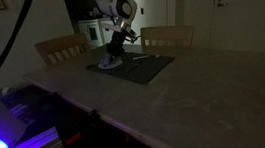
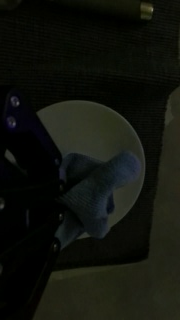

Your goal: Use the blue towel to wipe the white plate

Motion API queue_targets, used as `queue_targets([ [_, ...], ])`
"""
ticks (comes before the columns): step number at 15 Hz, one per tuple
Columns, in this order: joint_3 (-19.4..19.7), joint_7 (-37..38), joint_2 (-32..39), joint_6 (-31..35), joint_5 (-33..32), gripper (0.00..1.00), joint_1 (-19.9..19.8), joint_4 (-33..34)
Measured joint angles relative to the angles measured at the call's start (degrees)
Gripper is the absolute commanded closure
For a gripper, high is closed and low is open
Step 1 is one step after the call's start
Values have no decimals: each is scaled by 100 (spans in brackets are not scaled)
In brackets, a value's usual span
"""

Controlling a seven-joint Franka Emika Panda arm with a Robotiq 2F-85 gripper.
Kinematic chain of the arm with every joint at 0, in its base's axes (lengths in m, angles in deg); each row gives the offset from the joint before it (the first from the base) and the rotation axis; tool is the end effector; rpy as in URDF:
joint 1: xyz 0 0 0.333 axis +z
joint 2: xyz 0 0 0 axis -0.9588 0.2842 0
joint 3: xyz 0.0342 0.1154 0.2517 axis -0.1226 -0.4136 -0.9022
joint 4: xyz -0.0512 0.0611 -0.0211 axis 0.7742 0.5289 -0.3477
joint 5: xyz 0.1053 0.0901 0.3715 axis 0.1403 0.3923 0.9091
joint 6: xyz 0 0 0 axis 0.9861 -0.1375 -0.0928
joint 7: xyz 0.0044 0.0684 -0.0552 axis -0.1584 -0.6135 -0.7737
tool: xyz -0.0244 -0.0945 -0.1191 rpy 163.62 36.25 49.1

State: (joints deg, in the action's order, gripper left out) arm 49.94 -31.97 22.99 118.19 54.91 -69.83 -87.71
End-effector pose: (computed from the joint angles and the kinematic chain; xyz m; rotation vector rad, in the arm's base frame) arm 0.5871 0.1017 0.0688 -2.8260 -0.0938 0.8064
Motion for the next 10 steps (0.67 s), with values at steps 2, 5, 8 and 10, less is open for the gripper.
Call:
queue_targets([
  [2,-98,-356,90,-240,1,98,-45,103],
  [5,-168,-510,209,-686,8,98,-103,183],
  [8,-128,-245,266,-929,64,98,-151,180],
  [10,-55,172,273,-961,111,98,-163,163],
])
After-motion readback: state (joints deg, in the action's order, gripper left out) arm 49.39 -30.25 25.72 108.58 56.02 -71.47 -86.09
